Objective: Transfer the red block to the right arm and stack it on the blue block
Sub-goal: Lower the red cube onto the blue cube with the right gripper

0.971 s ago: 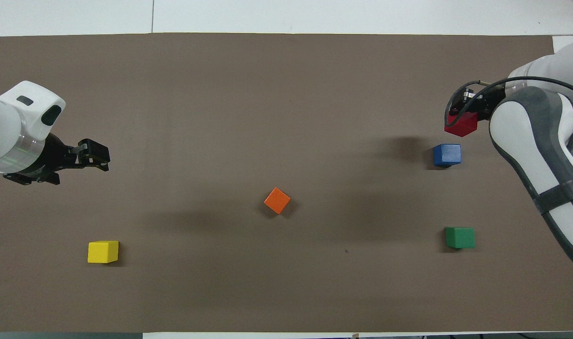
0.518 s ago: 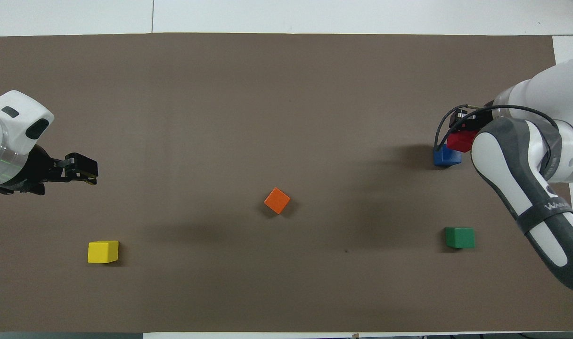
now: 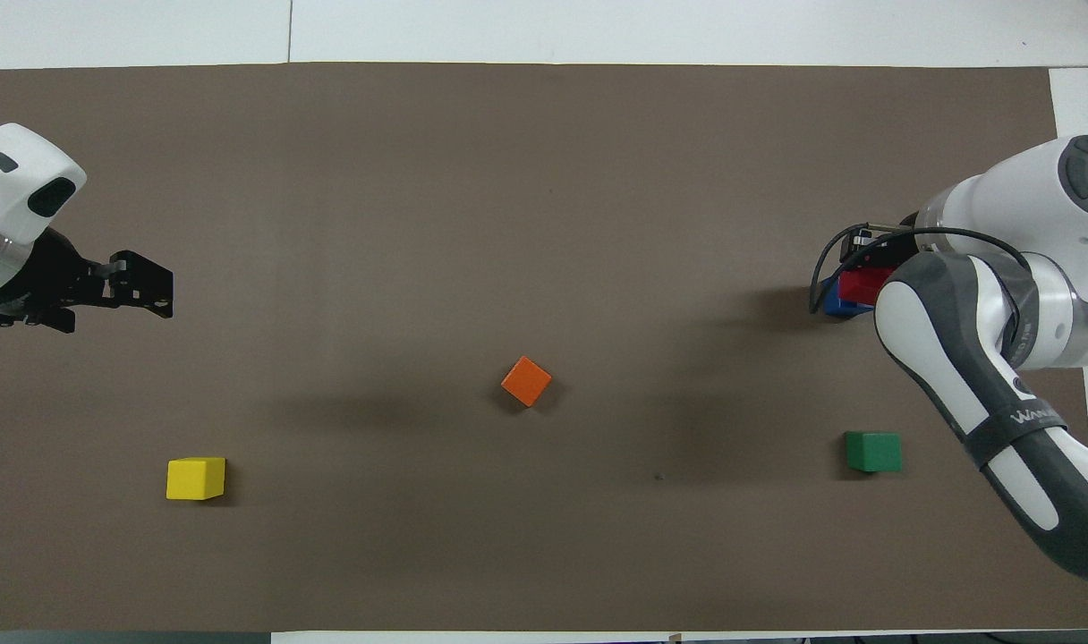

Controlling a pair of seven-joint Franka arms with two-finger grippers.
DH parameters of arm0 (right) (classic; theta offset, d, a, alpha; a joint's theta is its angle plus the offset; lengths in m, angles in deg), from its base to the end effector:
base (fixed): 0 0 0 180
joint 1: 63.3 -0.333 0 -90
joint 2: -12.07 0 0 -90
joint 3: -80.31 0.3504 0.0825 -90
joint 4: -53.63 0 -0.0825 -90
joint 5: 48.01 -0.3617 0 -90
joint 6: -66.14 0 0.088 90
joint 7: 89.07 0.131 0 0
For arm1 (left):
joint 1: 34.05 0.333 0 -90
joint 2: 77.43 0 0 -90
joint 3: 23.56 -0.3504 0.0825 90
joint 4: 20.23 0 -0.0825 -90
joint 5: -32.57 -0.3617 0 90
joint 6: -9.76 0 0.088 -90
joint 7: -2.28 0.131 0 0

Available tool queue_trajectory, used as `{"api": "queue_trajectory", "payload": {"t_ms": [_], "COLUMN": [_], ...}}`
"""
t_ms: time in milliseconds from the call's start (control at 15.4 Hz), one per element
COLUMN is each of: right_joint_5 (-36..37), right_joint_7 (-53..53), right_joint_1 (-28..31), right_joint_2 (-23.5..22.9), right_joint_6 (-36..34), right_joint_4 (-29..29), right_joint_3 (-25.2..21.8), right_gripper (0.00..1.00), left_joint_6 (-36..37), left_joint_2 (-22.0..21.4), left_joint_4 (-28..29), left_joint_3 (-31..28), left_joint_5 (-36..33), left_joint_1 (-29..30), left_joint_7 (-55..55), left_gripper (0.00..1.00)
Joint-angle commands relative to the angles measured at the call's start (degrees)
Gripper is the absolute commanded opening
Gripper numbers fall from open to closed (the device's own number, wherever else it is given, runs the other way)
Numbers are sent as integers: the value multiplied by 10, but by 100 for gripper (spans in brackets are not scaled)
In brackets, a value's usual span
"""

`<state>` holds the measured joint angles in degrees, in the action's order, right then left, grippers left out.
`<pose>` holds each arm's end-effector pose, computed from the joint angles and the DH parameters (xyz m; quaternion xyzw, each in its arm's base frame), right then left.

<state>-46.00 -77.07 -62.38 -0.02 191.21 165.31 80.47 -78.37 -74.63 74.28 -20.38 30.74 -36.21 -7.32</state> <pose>0.5915 -0.0099 0.3969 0.9947 -0.1013 0.0127 0.0130 0.5329 -0.0448 0.5715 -0.9960 -0.0362 0.0774 0.0249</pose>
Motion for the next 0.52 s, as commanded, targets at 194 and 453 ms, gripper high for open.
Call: {"api": "queue_trajectory", "payload": {"t_ms": [194,453], "right_joint_5": [14,14], "right_joint_7": [-47,-49], "right_joint_1": [17,17], "right_joint_2": [23,22], "right_joint_6": [17,37], "right_joint_4": [37,37], "right_joint_3": [3,3], "right_gripper": [0,0], "left_joint_6": [26,19], "left_joint_2": [-32,-39], "left_joint_4": [7,12], "left_joint_3": [-11,-12], "left_joint_5": [6,6], "left_joint_1": [-21,-20], "left_joint_7": [20,48], "left_gripper": [100,100]}}
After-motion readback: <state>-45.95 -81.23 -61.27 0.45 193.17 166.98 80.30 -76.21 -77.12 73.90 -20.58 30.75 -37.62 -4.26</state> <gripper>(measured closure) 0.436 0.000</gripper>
